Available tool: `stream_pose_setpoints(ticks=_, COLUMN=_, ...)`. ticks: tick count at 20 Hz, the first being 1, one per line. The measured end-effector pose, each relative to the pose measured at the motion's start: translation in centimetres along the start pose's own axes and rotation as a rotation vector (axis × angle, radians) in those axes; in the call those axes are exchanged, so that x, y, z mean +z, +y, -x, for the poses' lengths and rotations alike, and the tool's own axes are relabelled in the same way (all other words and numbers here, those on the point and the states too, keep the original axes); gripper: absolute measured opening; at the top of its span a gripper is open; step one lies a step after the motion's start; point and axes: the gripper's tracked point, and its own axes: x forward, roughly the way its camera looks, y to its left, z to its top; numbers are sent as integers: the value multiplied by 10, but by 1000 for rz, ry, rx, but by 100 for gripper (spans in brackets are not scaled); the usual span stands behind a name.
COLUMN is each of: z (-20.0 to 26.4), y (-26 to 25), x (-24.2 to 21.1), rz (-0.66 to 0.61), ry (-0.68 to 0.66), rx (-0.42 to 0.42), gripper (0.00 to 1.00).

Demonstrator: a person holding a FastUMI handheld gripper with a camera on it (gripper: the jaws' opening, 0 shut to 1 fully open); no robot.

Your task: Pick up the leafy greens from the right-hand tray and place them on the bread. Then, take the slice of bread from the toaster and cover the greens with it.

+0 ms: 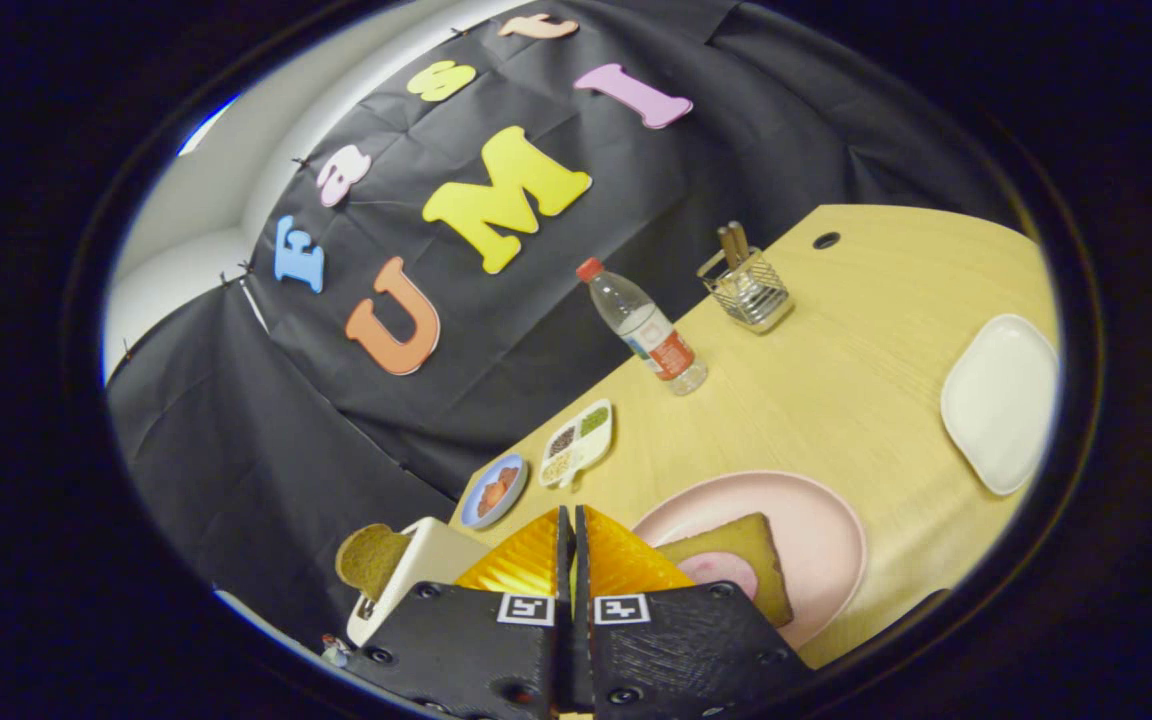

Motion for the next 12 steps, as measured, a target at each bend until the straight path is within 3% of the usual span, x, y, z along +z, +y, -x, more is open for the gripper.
stream_pose_setpoints(ticks=3, z=-2, y=-37, x=0, rz=93, ry=-14, rx=-89, gripper=0)
stream_pose_setpoints(ticks=9, z=-3, y=-80, x=-5, rz=193, ry=-17, rx=-173, gripper=1)
stream_pose_setpoints(ticks=12, z=-4, y=-96, x=-8, rz=210, ry=-8, rx=-198, gripper=11)
